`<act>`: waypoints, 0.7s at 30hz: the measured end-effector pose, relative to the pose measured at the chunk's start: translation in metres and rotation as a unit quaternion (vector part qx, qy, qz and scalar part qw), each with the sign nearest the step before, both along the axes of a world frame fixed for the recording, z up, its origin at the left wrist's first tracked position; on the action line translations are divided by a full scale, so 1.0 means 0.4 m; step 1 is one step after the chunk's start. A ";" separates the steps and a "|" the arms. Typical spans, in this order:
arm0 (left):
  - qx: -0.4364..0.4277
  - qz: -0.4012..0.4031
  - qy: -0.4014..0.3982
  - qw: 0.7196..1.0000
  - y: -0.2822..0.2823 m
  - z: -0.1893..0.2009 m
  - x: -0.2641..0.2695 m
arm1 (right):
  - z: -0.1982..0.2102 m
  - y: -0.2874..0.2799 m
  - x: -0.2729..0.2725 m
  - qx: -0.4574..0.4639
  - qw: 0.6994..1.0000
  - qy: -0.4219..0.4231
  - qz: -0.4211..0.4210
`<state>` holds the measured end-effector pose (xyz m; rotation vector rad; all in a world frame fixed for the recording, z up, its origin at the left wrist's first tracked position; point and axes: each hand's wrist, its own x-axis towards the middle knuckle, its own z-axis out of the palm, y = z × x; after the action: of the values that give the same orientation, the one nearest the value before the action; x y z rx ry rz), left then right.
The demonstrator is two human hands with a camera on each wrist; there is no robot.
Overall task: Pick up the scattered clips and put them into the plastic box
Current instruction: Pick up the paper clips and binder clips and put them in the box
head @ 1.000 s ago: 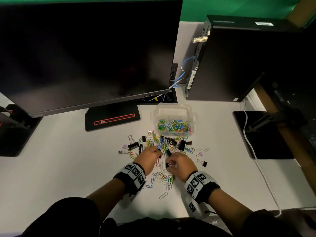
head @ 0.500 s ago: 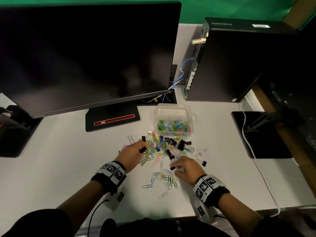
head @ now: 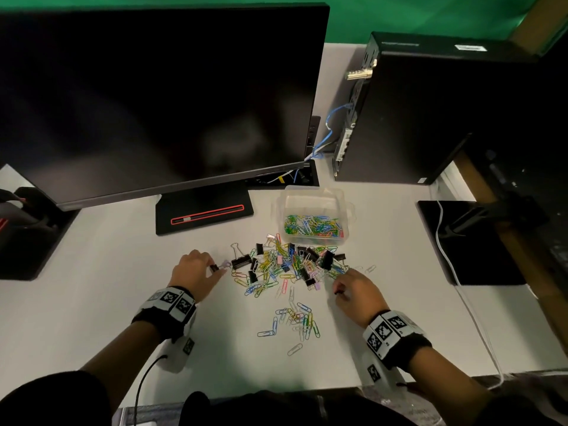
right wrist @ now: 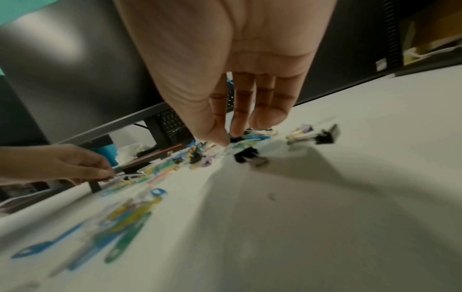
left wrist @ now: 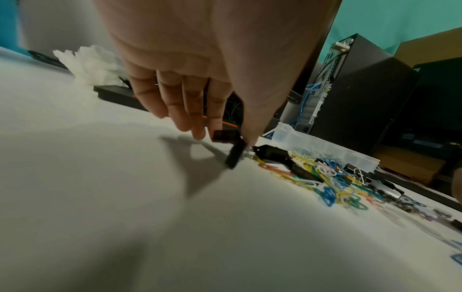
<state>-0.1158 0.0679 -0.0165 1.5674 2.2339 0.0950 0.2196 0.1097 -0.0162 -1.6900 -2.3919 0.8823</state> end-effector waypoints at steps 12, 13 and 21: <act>0.018 -0.207 -0.004 0.978 -0.082 -0.007 0.139 | 0.010 -0.031 -0.212 -0.003 0.982 0.039 0.184; 0.012 -0.207 -0.008 0.978 -0.084 -0.010 0.145 | 0.006 -0.032 -0.224 -0.005 0.981 0.022 0.195; 0.017 -0.274 -0.041 0.961 -0.118 -0.024 0.173 | -0.021 -0.063 -0.187 0.005 0.968 -0.021 0.250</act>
<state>-0.0466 0.0208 -0.0261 2.0968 1.6695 0.0373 0.1450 0.0843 -0.0244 -1.1153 -2.9012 0.8868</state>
